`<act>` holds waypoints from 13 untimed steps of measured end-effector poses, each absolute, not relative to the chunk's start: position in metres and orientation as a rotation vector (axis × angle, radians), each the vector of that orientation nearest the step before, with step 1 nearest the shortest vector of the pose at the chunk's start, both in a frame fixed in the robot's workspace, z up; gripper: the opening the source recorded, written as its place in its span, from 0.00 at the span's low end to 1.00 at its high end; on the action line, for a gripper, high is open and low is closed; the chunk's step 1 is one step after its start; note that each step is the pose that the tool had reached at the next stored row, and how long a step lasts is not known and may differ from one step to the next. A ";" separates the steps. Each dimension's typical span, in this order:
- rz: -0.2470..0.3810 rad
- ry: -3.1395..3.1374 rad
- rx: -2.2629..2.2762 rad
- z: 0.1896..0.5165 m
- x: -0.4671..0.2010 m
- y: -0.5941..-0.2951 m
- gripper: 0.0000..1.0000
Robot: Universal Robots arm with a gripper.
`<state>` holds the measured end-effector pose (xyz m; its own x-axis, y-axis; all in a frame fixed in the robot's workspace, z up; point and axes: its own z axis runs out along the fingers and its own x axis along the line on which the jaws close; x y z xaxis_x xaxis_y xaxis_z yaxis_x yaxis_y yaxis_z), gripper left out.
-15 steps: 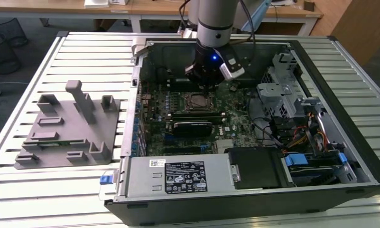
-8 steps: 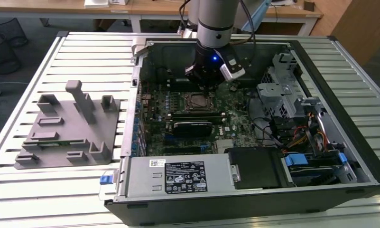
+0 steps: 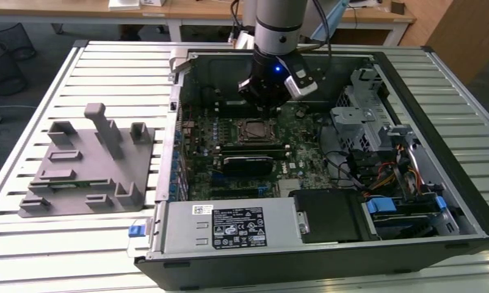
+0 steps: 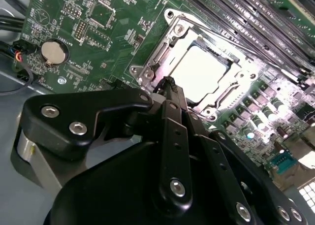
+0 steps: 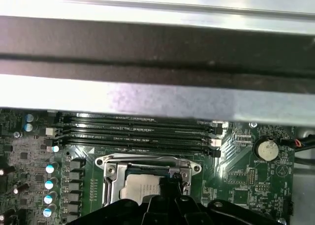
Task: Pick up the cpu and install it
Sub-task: 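Install the second cpu locking lever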
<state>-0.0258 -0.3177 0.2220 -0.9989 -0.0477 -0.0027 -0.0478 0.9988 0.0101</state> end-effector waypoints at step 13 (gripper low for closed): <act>0.016 3.138 -0.075 0.222 -0.026 -0.342 0.11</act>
